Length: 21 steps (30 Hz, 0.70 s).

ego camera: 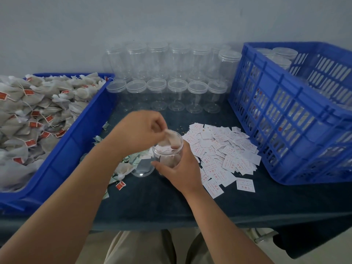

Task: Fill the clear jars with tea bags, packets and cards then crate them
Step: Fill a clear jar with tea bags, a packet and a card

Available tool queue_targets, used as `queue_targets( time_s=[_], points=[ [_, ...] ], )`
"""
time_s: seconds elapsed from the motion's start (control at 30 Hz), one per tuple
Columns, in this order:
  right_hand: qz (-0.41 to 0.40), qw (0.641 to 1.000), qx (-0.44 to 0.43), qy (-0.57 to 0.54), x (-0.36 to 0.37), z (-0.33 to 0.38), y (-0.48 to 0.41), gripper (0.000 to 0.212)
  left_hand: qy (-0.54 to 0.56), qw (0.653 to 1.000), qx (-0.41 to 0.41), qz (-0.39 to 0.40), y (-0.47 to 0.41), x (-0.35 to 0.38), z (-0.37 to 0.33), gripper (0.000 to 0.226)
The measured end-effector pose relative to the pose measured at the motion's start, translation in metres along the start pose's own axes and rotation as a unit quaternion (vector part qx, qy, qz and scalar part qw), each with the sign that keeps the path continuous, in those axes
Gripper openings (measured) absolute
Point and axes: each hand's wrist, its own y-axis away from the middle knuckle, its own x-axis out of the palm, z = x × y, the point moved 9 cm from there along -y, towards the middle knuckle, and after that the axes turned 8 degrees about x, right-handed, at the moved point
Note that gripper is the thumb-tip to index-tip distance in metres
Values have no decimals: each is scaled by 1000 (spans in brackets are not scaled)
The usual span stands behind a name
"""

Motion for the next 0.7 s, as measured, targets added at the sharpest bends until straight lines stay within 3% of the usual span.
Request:
queue_targets(
  time_s=[0.07,0.13,0.2,0.27,0.33,0.4,0.47,0.6,0.7],
  points=[
    [5,1000,-8,11,2,0,0,98,-99,987,23,124,4,29,-6,15],
    [8,1000,-9,15,2,-1,0,97,-112,981,43,152,5,40,-8,27],
    [10,1000,-6,8,2,-3,-1,96,-19,995,38,89,6,32,-8,23],
    [7,1000,-10,12,2,-2,0,98,89,995,-2,-47,12,10,10,11],
    [2,1000,-18,13,0,-1,0,99,72,988,-56,-127,28,-1,44,7],
    [0,1000,-23,9,-2,-1,-1,97,-10,986,-146,-76,50,15,86,2],
    [1,1000,-23,4,-1,-3,-1,97,-70,970,-231,5,79,45,125,22],
    [2,1000,-14,-10,3,-4,-1,94,-54,970,-223,-75,105,62,147,47],
    [-1,1000,-10,-10,3,-5,-1,91,-29,971,-226,-77,108,68,160,61]
  ],
)
